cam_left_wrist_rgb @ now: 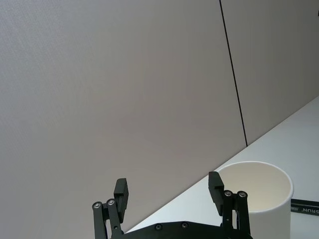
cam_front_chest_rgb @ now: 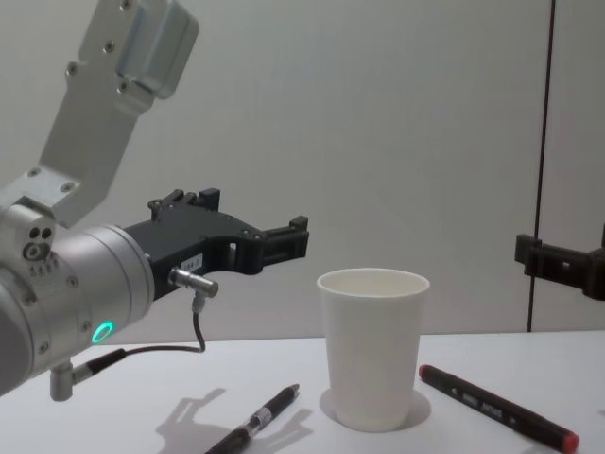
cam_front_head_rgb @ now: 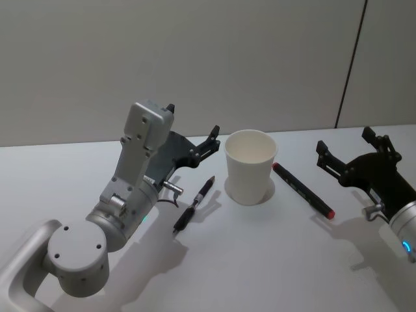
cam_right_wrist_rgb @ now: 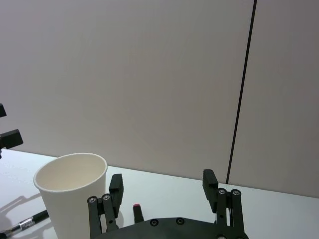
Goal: Place the pen into the pen holder.
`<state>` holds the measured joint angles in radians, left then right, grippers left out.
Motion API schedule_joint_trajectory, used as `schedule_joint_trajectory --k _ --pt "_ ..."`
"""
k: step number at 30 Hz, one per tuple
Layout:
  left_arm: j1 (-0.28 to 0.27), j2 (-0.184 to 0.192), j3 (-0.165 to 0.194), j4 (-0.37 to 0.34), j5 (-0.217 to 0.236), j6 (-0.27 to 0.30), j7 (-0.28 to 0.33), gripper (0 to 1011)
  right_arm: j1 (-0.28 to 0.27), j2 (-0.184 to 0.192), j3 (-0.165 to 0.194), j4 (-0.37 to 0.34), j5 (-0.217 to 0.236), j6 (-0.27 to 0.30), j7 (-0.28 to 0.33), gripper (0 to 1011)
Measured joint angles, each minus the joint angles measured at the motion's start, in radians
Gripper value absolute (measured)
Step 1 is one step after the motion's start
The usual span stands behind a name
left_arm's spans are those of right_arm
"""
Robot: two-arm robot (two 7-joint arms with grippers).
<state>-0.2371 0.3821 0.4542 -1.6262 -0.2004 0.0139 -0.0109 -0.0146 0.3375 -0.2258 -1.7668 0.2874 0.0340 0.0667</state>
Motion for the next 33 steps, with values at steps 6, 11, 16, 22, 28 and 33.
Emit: schedule_joint_trajectory --k 6,11,16,22,28,33 --pt "0.000 0.000 0.000 0.000 0.000 0.000 0.000 1001 0.000 0.000 0.000 0.000 0.000 0.000 0.000 1001" --pt "0.000 0.000 0.000 0.000 0.000 0.000 0.000 1001 0.000 0.000 0.000 0.000 0.000 0.000 0.000 1001" --pt "0.000 0.000 0.000 0.000 0.000 0.000 0.000 1001 0.000 0.000 0.000 0.000 0.000 0.000 0.000 1001" --pt "0.000 0.000 0.000 0.000 0.000 0.000 0.000 1001 0.000 0.000 0.000 0.000 0.000 0.000 0.000 1001" --pt "0.000 0.000 0.000 0.000 0.000 0.000 0.000 1001 0.000 0.000 0.000 0.000 0.000 0.000 0.000 1001" --pt "0.000 0.000 0.000 0.000 0.000 0.000 0.000 1001 0.000 0.000 0.000 0.000 0.000 0.000 0.000 1001"
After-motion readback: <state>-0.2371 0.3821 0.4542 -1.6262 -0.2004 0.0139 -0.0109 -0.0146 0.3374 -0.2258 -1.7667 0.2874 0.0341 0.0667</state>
